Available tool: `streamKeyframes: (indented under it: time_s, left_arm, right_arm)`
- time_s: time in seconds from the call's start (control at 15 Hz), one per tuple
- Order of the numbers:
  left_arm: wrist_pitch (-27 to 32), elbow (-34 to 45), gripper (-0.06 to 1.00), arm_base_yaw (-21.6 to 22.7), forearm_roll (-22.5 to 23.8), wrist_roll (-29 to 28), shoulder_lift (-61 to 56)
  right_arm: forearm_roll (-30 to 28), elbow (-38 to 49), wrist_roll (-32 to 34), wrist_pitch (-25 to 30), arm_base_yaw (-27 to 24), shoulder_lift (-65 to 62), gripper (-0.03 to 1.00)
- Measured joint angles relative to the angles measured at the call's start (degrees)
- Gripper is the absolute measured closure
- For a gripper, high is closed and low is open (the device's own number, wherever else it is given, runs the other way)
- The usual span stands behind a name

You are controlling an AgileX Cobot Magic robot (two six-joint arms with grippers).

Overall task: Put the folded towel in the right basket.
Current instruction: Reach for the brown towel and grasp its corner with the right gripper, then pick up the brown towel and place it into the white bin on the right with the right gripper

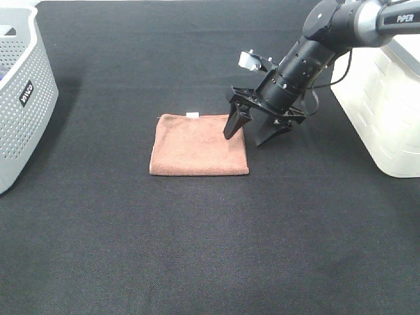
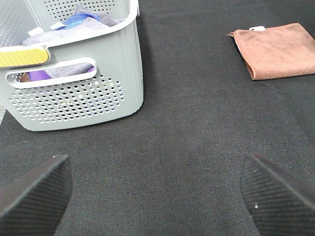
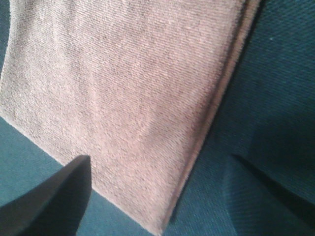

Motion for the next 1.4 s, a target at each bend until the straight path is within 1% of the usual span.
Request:
streamKeyframes:
  time_s: [0.13, 0.4, 0.53, 0.6, 0.67, 0.8, 0.87, 0.93, 1.0, 1.33, 1.4]
  left_arm:
    - [0.00, 0.00, 0.06, 0.00, 0.00, 0.00, 0.00]
    - [0.00, 0.00, 0.06, 0.00, 0.00, 0.00, 0.00]
    - [0.00, 0.00, 0.06, 0.00, 0.00, 0.00, 0.00]
    - [0.00, 0.00, 0.06, 0.00, 0.00, 0.00, 0.00]
    - [0.00, 0.00, 0.06, 0.00, 0.00, 0.00, 0.00]
    - [0.00, 0.00, 0.06, 0.00, 0.00, 0.00, 0.00]
    - [0.00, 0.00, 0.06, 0.00, 0.00, 0.00, 0.00]
    - [0.00, 0.00, 0.06, 0.00, 0.00, 0.00, 0.00]
    - [0.00, 0.00, 0.06, 0.00, 0.00, 0.00, 0.00]
    - [0.00, 0.00, 0.06, 0.00, 0.00, 0.00, 0.00]
    - [0.00, 0.00, 0.06, 0.00, 0.00, 0.00, 0.00]
  right_arm:
    - [1.09, 0.00, -1.20, -1.15, 0.00, 0.63, 0.26]
    - [1.78, -0.06, -1.26, -2.81, 0.00, 1.83, 0.26]
    - [2.69, -0.40, -1.60, -3.15, 0.00, 2.64, 0.28]
    - [3.50, -0.52, -2.52, -3.21, 0.00, 2.92, 0.33]
    - [4.58, -0.52, -3.61, -3.32, 0.00, 3.21, 0.39]
    - [7.56, -0.52, -5.50, -3.72, 0.00, 3.78, 0.58]
    - [8.19, -0.52, -5.73, -4.01, 0.00, 3.95, 0.79]
    - [8.14, -0.52, -5.79, -4.01, 0.00, 4.01, 0.92]
    - [8.14, -0.52, -5.84, -4.01, 0.00, 4.01, 0.97]
    - [7.68, -0.92, -6.07, -3.90, 0.00, 2.01, 0.97]
    - [7.51, -2.12, -6.07, -2.98, 0.00, 0.69, 0.97]
